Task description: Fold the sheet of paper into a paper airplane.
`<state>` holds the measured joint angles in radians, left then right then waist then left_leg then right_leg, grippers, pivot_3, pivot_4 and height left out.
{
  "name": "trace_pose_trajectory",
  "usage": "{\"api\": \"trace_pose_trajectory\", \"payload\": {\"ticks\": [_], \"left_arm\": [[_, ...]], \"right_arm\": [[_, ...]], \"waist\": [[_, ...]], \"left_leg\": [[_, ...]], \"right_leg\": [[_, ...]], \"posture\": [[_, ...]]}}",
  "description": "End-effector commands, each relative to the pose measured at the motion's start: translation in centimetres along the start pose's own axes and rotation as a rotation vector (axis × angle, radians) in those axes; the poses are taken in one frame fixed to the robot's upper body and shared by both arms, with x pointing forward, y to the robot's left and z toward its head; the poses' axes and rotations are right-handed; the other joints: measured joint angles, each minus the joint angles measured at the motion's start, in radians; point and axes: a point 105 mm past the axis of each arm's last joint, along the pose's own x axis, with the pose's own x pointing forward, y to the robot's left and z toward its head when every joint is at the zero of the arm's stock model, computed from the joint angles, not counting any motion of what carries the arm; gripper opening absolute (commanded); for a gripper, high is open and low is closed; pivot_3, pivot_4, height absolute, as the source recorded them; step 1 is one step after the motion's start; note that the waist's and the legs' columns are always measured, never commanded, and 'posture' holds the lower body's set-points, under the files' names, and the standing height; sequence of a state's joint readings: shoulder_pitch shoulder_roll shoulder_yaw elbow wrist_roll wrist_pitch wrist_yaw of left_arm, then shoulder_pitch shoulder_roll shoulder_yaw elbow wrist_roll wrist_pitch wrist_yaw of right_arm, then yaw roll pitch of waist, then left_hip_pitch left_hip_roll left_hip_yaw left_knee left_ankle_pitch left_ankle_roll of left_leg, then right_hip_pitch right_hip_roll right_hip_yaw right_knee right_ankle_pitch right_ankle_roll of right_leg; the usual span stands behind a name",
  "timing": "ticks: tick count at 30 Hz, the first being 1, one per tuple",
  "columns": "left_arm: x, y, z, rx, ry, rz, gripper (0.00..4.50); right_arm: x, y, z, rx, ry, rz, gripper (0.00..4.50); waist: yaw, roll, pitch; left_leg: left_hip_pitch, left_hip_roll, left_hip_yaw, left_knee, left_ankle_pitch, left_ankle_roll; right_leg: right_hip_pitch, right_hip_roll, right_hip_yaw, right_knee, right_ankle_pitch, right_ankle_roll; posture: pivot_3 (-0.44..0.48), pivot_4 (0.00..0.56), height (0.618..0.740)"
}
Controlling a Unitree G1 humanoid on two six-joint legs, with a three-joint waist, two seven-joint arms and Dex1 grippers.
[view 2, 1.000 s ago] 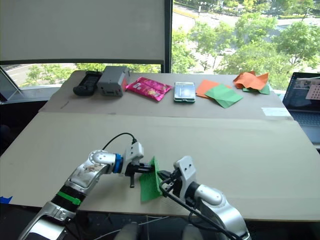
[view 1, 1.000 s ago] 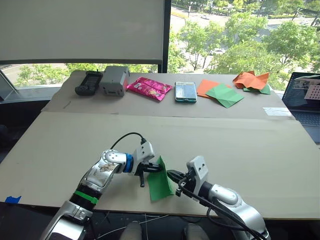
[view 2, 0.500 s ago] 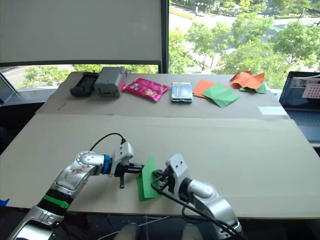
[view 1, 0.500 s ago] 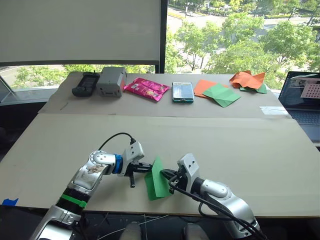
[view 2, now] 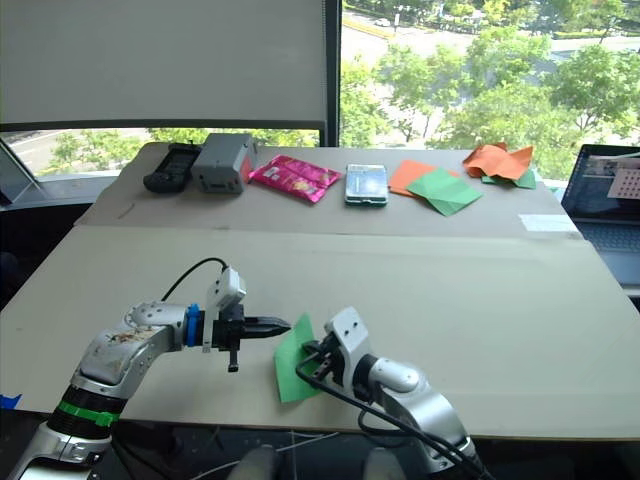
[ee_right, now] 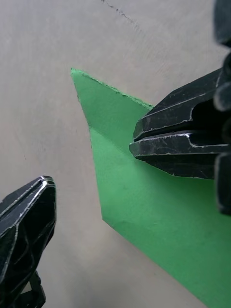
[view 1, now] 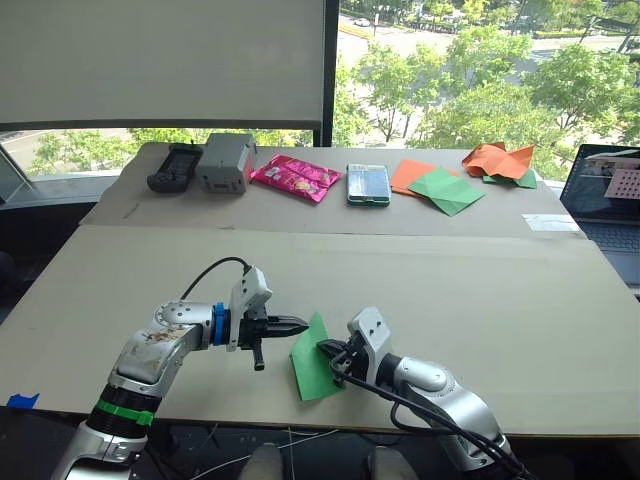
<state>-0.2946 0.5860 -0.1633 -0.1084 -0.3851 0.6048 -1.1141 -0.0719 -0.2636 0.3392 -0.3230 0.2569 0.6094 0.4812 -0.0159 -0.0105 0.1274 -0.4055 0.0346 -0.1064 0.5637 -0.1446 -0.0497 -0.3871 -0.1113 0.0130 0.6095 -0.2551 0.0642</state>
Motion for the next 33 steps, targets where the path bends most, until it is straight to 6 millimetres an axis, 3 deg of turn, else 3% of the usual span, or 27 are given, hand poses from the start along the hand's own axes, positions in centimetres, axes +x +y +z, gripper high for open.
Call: {"api": "trace_pose_trajectory", "payload": {"ticks": [1,9,11,13,16,20,33], "left_arm": [[0.3,0.5,-2.0,0.012,0.062,0.027,0.03],[1.4,0.8,-4.9,0.060,0.152,0.035,0.03],[1.4,0.9,-5.4,0.076,0.176,0.040,0.03],[1.3,0.8,-5.7,0.086,0.188,0.039,0.03],[1.3,0.8,-5.9,0.097,0.195,0.038,0.03],[1.2,0.8,-5.6,0.095,0.185,0.046,0.03],[0.9,0.6,-5.7,0.094,0.183,0.061,0.03]], "right_arm": [[-0.1,-0.3,0.7,-0.013,-0.017,-0.004,0.00],[0.0,0.0,2.4,-0.082,-0.059,0.037,0.00],[0.3,-0.5,2.7,-0.096,-0.058,0.036,0.00],[0.9,-1.8,1.8,-0.117,0.008,0.003,0.00],[1.4,-2.5,0.2,-0.167,0.103,0.003,0.00],[2.1,-3.6,-0.2,-0.143,0.156,-0.048,0.00],[3.8,-4.5,0.4,-0.132,0.188,-0.087,0.00]], "waist": [[0.000,0.000,0.000],[0.006,0.001,-0.001],[0.005,0.001,-0.001],[0.004,0.002,-0.002],[0.005,0.004,-0.004],[0.004,0.004,-0.007],[0.000,0.006,-0.010]], "left_leg": [[0.000,0.000,0.000,0.000,0.000,0.000],[-0.001,-0.001,0.000,0.000,0.000,0.000],[0.000,-0.001,0.000,0.000,0.000,0.000],[0.000,0.000,0.000,0.000,0.000,0.000],[0.000,-0.001,0.000,0.000,0.000,0.000],[0.001,-0.001,0.000,0.000,0.000,0.000],[0.002,0.000,0.000,0.000,0.000,0.000]], "right_leg": [[0.000,0.000,0.000,0.000,0.000,0.000],[0.000,-0.001,0.000,-0.001,0.000,0.000],[0.000,-0.001,0.000,-0.001,0.000,0.000],[0.000,-0.001,0.000,-0.001,0.000,0.000],[0.001,-0.001,0.000,-0.001,0.000,0.000],[0.001,0.000,0.000,0.001,0.000,0.000],[0.001,0.000,0.000,0.002,0.000,0.000]], "posture": [[0.000,0.150,0.720],[0.000,0.150,0.720],[0.000,0.150,0.720],[0.000,0.150,0.720],[0.000,0.150,0.720],[0.000,0.150,0.720],[0.000,0.150,0.720]]}}
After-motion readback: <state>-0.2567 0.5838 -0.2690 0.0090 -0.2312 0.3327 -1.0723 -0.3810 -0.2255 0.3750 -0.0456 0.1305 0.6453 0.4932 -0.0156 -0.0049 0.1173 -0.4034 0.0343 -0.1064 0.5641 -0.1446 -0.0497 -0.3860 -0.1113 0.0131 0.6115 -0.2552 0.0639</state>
